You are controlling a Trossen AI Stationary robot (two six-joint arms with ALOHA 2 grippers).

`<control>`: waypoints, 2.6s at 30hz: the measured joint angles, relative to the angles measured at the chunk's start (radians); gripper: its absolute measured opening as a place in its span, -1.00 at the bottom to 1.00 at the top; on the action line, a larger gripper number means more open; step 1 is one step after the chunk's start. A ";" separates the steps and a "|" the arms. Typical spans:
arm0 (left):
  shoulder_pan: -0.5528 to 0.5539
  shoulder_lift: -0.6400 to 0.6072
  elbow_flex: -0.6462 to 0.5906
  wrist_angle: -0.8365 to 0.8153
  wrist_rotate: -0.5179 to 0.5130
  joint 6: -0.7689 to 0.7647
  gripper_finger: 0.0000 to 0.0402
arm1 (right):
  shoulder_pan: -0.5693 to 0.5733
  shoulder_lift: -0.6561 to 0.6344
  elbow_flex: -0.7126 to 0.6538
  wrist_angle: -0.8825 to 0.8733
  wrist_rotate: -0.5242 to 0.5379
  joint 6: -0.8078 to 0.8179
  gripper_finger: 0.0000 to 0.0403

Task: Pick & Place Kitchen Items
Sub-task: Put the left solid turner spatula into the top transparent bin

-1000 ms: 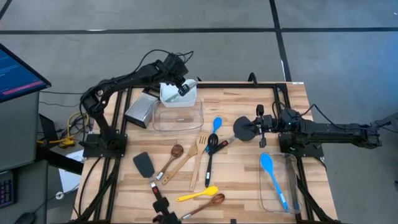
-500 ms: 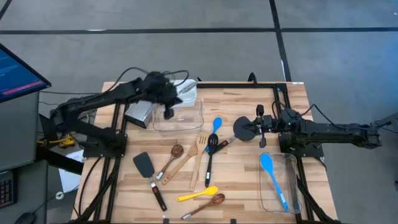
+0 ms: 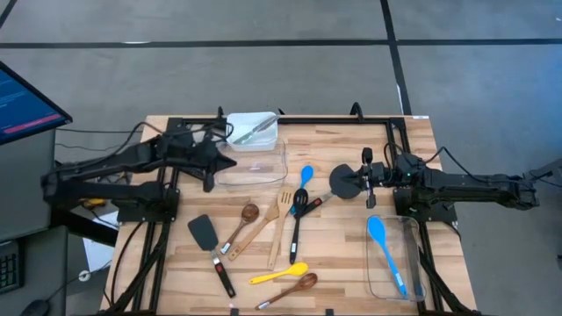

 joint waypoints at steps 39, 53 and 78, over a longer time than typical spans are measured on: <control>-0.241 -0.062 -0.074 0.147 0.097 -0.189 -0.99 | 0.000 0.000 0.000 0.015 0.000 0.018 -1.00; -0.348 -0.063 -0.073 0.268 0.053 -0.442 -0.99 | 0.054 0.000 0.000 0.070 0.122 0.108 -1.00; -0.837 0.061 -0.073 0.260 -0.329 -1.198 -0.99 | 0.154 0.000 0.000 0.097 0.297 0.106 -1.00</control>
